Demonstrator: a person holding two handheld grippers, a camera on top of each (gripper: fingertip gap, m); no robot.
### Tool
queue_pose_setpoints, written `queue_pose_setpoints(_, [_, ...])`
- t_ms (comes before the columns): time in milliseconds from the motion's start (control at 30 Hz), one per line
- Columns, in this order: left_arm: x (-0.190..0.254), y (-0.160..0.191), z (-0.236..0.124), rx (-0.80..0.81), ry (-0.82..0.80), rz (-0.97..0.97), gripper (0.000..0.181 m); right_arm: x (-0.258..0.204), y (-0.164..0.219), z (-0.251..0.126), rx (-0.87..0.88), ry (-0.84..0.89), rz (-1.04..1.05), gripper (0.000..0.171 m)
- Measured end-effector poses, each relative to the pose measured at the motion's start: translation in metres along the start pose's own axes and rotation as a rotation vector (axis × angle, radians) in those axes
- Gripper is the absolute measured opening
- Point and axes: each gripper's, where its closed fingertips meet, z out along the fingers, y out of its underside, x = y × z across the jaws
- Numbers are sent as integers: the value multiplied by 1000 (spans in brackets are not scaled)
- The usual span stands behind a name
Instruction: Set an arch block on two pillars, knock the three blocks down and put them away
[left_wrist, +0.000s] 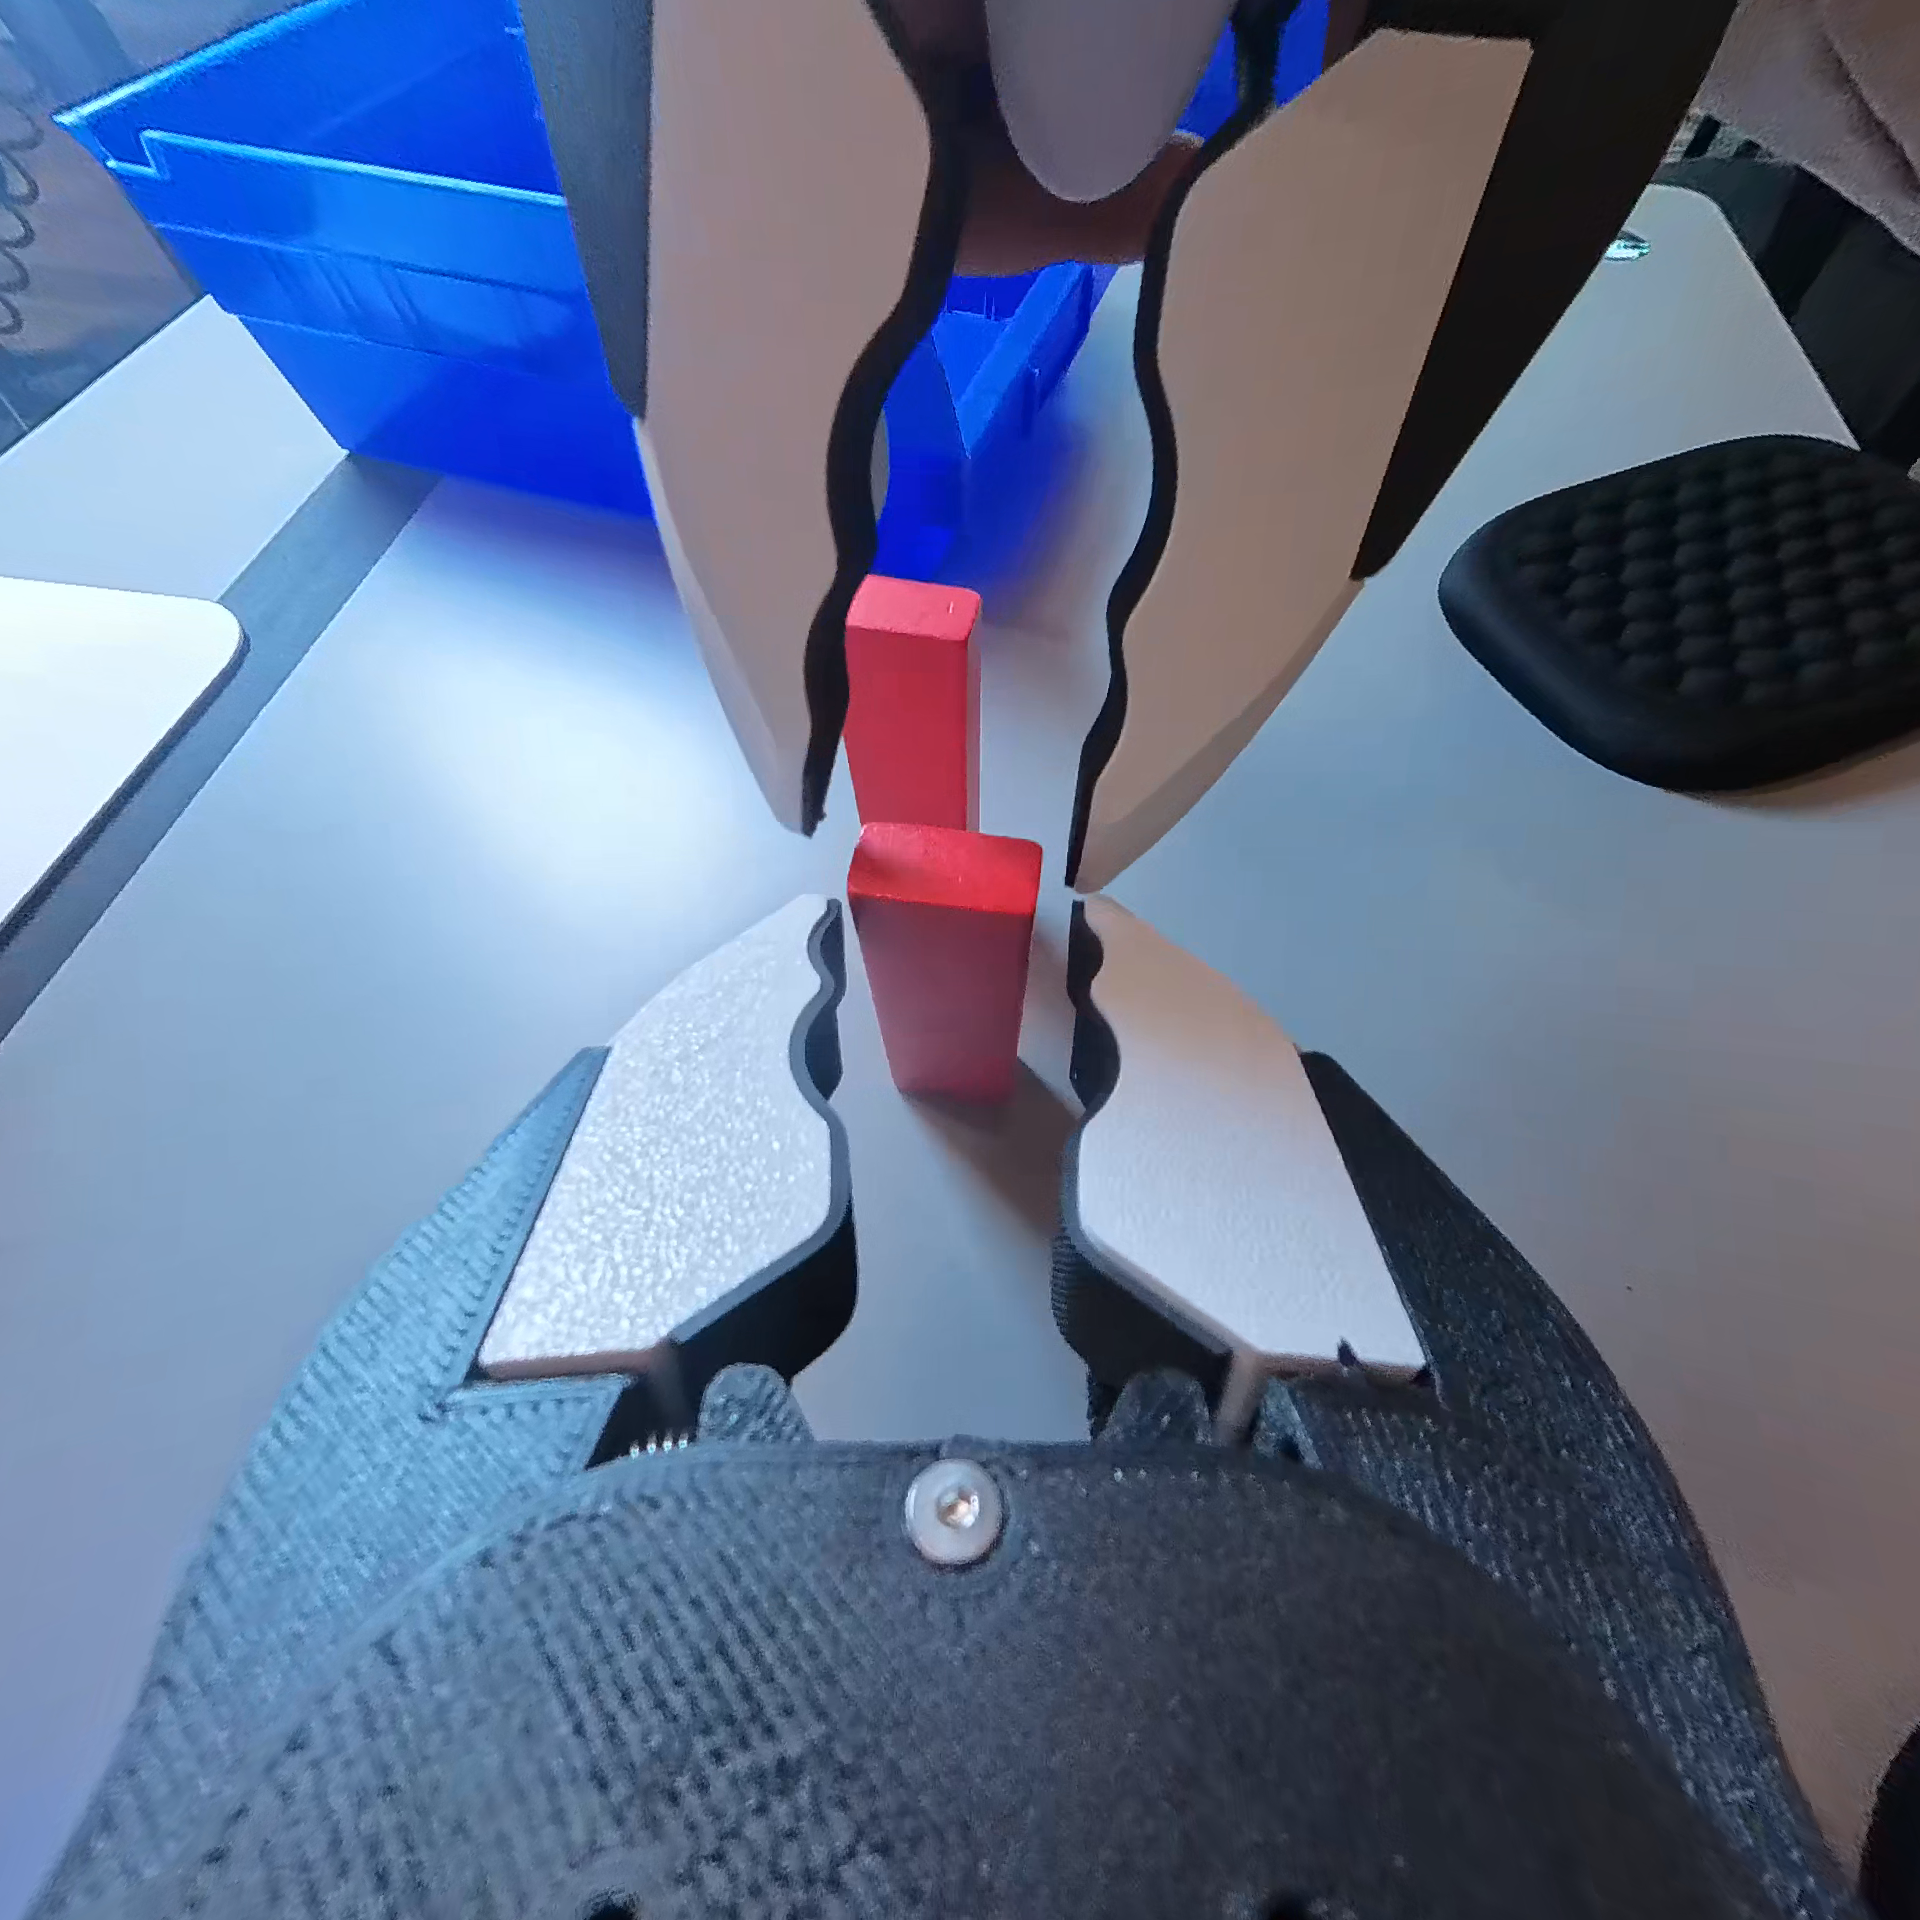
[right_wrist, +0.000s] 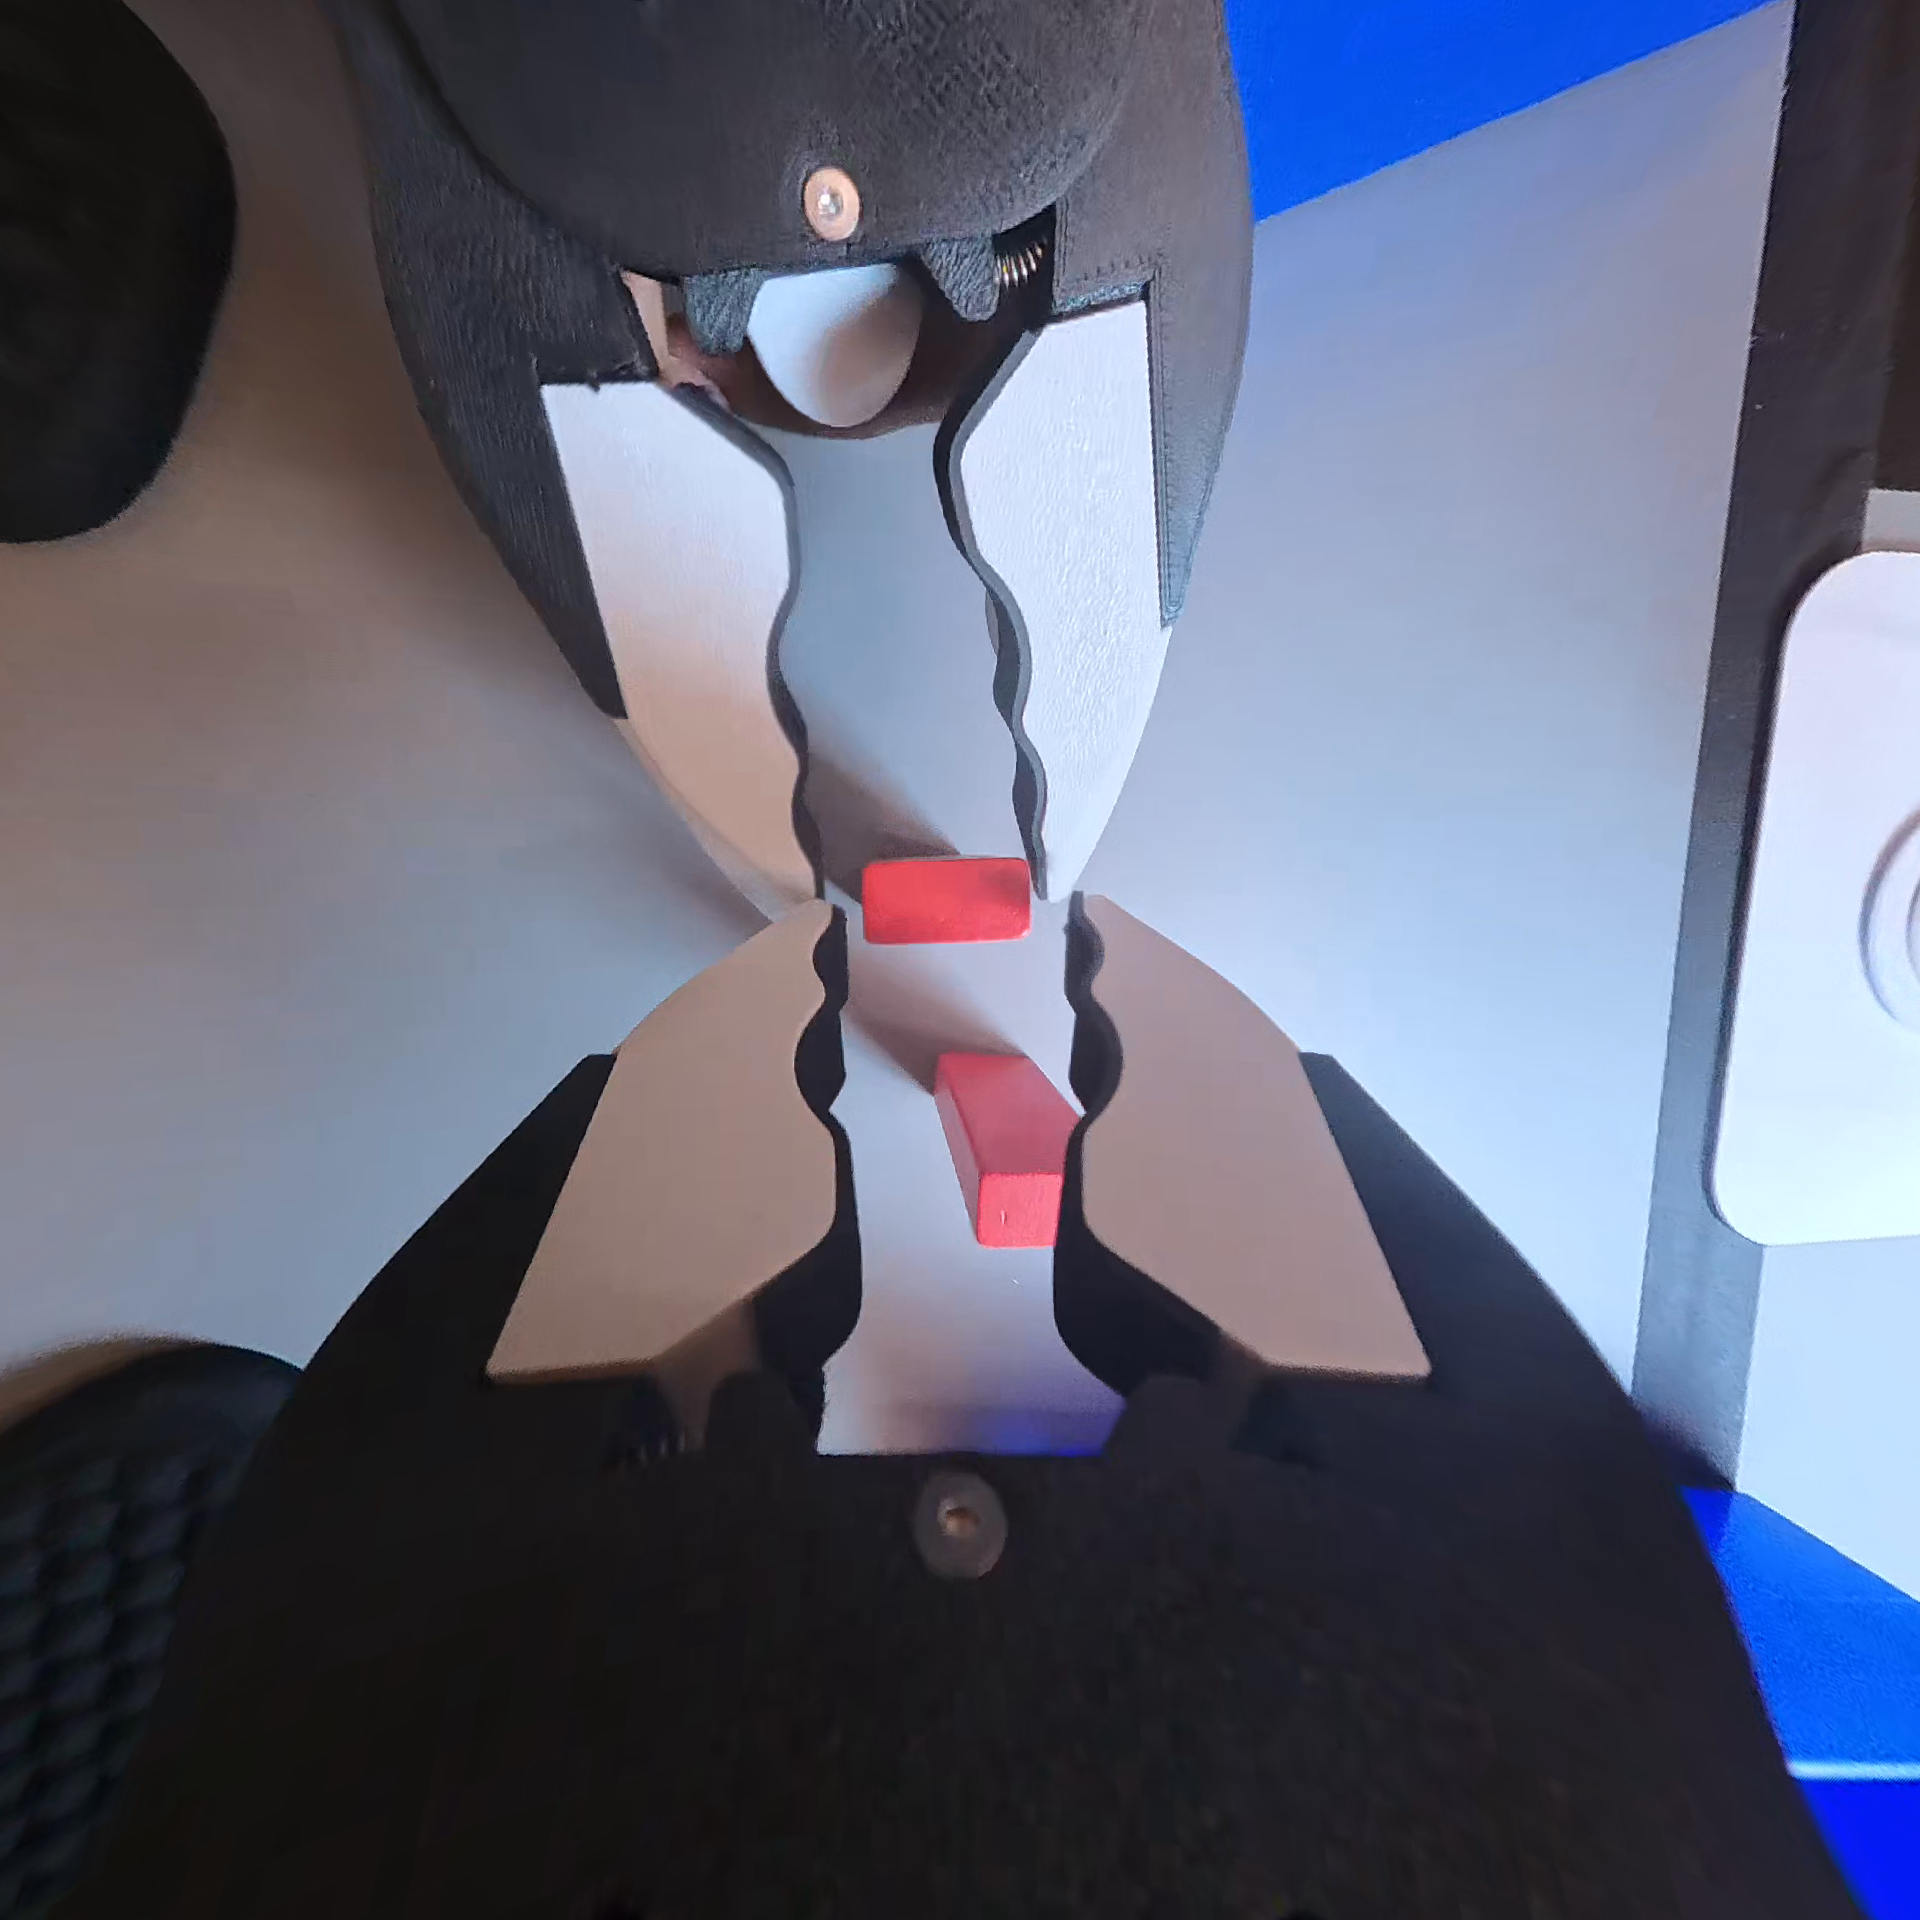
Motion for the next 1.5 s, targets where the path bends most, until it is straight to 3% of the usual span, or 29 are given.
queue_pose_setpoints(200, [-3,0,-9,-20,-59,17,54,1,2,8,-94,3,-17,37])
queue_pose_setpoints(400, [8,5,-42,-26,-153,41,58,8,-6,5,-103,19,-16,32])
queue_pose_setpoints(767, [61,66,-79,20,-164,-48,50,20,-14,18,-141,7,51,32])
queue_pose_setpoints(1500, [67,74,-71,5,-138,-24,49,19,-5,15,-180,75,85,32])
